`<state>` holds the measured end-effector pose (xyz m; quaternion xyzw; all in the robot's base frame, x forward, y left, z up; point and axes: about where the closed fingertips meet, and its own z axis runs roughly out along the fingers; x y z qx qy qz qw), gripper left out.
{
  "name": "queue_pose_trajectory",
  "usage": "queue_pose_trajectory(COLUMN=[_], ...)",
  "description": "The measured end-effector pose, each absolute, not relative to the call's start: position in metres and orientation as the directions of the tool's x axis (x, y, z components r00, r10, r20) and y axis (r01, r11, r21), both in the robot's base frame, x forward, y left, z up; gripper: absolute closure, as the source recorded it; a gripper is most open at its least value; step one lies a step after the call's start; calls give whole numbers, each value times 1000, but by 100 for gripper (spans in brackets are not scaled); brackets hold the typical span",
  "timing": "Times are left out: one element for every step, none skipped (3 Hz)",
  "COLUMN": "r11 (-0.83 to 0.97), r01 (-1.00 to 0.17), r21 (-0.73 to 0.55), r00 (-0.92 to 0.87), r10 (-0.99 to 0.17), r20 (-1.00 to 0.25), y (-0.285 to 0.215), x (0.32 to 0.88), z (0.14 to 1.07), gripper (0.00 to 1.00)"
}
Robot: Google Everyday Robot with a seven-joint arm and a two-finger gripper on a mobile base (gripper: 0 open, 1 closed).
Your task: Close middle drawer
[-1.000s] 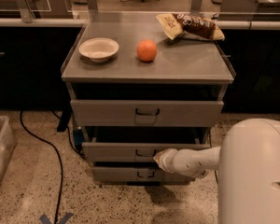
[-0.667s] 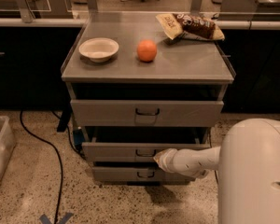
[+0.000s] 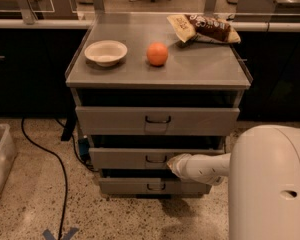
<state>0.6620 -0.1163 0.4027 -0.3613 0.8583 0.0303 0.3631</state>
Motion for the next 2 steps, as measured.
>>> queue_pose_trajectory(r11=[766, 766], r01=[-607, -607], r21=[-211, -211], r00=[-497, -497], r10=[-574, -574], r20=[-651, -651], y=[-131, -131], x=[693, 689], z=[407, 407], gripper=[100, 100])
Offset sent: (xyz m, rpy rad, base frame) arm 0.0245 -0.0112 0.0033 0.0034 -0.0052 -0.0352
